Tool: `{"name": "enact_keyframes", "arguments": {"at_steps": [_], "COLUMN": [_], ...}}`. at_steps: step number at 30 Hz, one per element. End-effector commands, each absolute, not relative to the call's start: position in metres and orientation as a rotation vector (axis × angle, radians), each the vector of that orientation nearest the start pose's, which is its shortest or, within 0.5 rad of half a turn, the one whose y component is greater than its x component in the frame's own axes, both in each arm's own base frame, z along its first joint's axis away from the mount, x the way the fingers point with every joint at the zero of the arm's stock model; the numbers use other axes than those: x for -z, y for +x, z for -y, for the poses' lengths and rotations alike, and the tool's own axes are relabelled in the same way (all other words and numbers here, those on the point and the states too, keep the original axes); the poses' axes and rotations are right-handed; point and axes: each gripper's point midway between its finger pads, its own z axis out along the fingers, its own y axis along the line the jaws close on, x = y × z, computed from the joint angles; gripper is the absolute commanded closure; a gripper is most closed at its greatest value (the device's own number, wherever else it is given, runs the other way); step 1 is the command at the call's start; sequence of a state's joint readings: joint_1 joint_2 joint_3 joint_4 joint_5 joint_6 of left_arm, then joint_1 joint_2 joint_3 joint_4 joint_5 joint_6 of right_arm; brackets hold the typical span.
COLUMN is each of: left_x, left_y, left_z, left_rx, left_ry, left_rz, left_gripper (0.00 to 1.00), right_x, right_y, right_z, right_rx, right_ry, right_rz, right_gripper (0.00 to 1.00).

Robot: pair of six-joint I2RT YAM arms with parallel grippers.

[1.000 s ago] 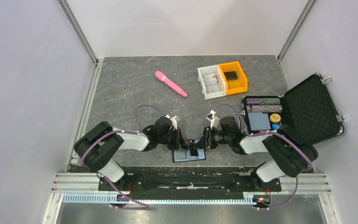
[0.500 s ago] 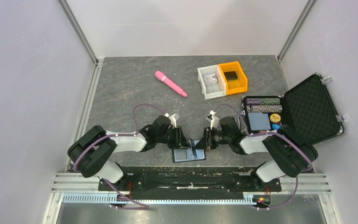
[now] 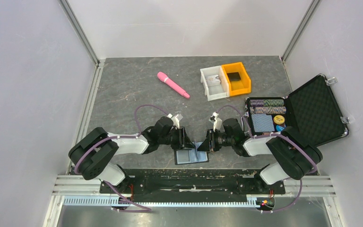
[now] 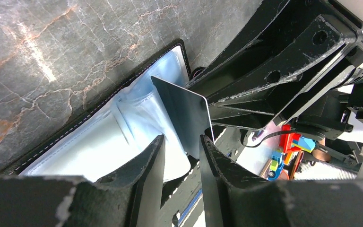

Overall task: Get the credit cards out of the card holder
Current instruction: Remove the credit card from the card holder.

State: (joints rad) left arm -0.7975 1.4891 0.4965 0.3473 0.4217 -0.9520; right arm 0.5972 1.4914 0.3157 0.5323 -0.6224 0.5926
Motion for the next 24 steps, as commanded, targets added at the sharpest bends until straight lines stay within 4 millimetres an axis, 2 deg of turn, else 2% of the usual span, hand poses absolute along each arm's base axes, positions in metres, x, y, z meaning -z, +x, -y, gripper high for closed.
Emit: {"name": "enact_keyframes", "arguments": {"at_steps": [1, 8, 16, 24], "left_x": [-0.075, -0.077, -0.085, -0.087], "left_y": [0.172, 0.173, 0.176, 0.176], "left_z": [0.332, 0.333, 0.336, 0.335], "left_rx": [1.4, 1.381, 1.375, 1.368], "left_ry": [0.069, 0.08, 0.093, 0.075], "left_rz": [-2.482, -2.486, -2.466, -2.454], "left_gripper": [0.6, 0.59, 0.53, 0.52], "right_x": [-0.024, -0.026, -0.031, -0.029], "right_y": [0.179, 0.184, 0.187, 0.185], "right_z": [-0.261, -0.258, -0.26, -0.26], "right_rx": [-1.247, -1.194, -1.189, -1.186], "right_ry": [-0.401, -0.409, -0.414, -0.417], "right_rz": [-2.369, -2.368, -2.359, -2.365], "right_gripper": [0.76, 0.77, 0.77, 0.78]}}
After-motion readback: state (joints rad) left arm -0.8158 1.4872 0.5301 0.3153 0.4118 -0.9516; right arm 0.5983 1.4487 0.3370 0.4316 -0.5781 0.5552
